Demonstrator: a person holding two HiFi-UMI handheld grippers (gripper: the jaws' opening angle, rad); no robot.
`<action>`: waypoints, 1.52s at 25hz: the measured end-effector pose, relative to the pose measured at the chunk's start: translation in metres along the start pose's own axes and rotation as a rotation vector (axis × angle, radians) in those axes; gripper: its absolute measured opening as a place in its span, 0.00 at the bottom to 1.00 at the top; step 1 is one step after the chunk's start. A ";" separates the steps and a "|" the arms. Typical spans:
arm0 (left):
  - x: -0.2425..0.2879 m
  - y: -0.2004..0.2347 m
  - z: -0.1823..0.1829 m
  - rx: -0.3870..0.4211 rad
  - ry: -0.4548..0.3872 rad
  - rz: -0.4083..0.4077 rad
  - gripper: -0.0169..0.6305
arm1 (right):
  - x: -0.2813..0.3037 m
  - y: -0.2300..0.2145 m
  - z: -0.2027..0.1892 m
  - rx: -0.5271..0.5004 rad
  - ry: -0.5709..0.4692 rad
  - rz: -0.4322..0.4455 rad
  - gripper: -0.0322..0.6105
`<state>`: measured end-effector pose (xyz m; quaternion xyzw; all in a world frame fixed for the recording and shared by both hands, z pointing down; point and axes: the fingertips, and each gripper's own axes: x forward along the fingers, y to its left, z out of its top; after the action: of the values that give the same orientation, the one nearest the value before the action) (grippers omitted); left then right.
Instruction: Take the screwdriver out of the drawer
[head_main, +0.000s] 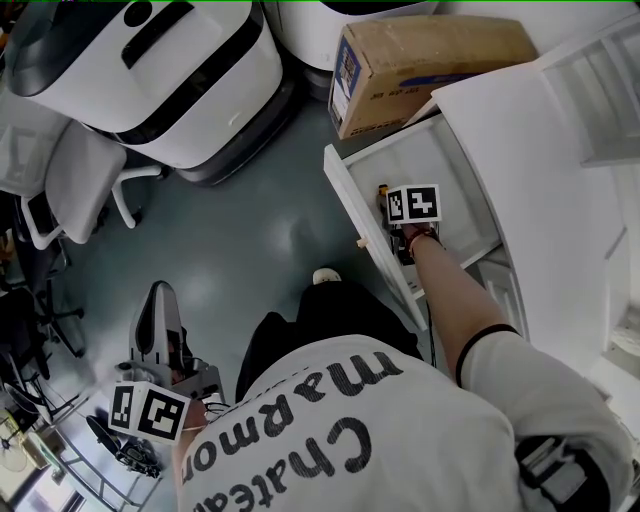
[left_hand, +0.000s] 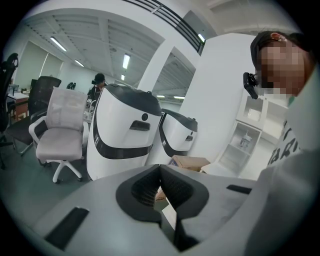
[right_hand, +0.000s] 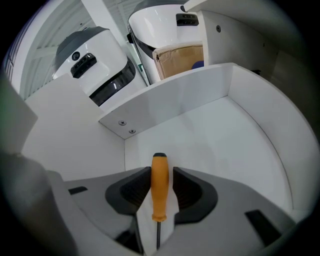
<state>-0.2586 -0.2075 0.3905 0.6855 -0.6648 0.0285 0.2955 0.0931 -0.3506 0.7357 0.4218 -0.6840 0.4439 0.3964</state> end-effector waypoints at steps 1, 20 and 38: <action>-0.001 0.000 0.000 -0.001 -0.001 0.002 0.06 | 0.001 0.000 -0.001 0.009 0.003 0.002 0.28; 0.003 -0.010 0.003 0.026 -0.008 -0.007 0.06 | 0.002 0.000 -0.003 0.093 0.007 0.021 0.23; 0.024 -0.051 -0.001 0.041 -0.014 -0.155 0.06 | -0.038 -0.030 -0.034 0.166 -0.059 0.002 0.23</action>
<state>-0.2081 -0.2315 0.3825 0.7411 -0.6109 0.0142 0.2780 0.1388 -0.3172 0.7191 0.4655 -0.6565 0.4871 0.3393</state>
